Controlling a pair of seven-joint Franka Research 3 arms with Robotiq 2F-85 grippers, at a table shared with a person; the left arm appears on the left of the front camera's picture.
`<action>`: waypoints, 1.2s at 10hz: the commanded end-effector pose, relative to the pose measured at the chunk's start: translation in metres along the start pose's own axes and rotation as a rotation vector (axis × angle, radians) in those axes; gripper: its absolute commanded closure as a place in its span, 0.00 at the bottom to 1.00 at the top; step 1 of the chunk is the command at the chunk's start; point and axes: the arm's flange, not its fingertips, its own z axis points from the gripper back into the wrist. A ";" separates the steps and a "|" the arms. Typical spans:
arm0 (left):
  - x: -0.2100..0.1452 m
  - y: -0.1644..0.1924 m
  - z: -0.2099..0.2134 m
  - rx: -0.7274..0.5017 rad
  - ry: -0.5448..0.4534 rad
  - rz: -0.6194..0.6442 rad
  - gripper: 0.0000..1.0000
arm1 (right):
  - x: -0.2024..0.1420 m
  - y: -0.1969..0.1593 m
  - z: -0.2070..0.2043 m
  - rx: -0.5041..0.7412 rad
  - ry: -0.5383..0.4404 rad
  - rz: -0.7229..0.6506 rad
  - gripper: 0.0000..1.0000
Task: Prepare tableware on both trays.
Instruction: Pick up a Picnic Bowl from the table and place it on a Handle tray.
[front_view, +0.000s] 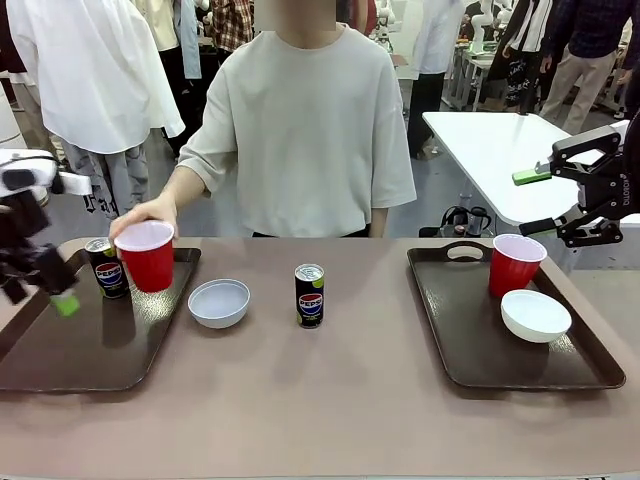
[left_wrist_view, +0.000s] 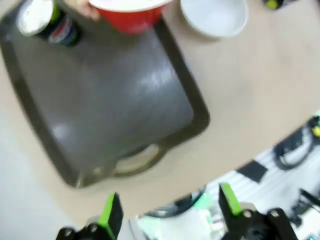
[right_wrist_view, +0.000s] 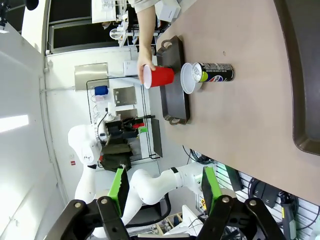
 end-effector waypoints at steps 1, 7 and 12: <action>-0.062 0.010 0.015 0.008 -0.014 -0.018 0.00 | 0.002 -0.003 0.001 -0.003 0.010 0.016 0.24; -0.026 0.004 -0.005 0.007 -0.064 0.022 0.00 | 0.002 -0.003 0.001 -0.003 0.010 0.016 0.24; 0.065 -0.074 -0.082 0.083 -0.066 0.039 0.00 | 0.002 -0.003 0.001 -0.003 0.010 0.016 0.24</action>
